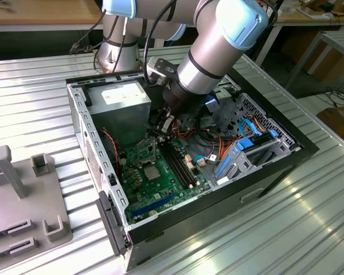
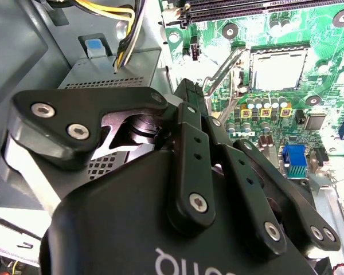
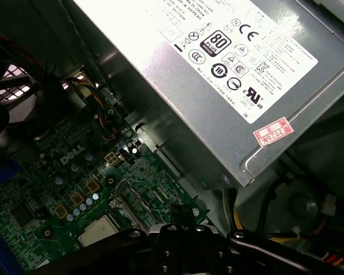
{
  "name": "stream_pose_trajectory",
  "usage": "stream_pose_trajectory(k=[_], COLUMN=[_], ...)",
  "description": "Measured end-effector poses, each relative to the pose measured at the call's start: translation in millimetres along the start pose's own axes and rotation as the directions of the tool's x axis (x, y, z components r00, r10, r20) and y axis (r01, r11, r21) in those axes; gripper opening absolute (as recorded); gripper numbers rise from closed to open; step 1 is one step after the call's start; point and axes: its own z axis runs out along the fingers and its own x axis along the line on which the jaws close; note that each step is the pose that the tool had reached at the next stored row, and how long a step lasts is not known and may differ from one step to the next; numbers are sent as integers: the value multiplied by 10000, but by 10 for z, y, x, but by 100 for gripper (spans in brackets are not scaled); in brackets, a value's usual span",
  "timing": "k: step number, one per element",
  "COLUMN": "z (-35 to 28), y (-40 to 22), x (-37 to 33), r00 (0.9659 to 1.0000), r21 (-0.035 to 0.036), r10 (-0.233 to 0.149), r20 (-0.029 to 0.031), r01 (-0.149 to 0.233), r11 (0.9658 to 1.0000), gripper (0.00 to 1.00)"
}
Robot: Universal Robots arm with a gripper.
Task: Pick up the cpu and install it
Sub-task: 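Close the cpu cover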
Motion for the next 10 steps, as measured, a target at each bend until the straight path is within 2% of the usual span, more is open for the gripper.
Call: stream_pose_trajectory(k=[3,5,6,7,10], z=[0,0,-1,1,3], y=[0,1,1,2,8], x=[0,1,0,0,6], r00=[10000,10000,10000,9999,9995], r21=[4,44,86,169,338], r10=[-8,-55,-90,-138,-239], r20=[2,19,43,103,213], r01=[8,55,89,136,232], r11=[10000,10000,9999,9998,9992], gripper=[11,11,11,11,11])
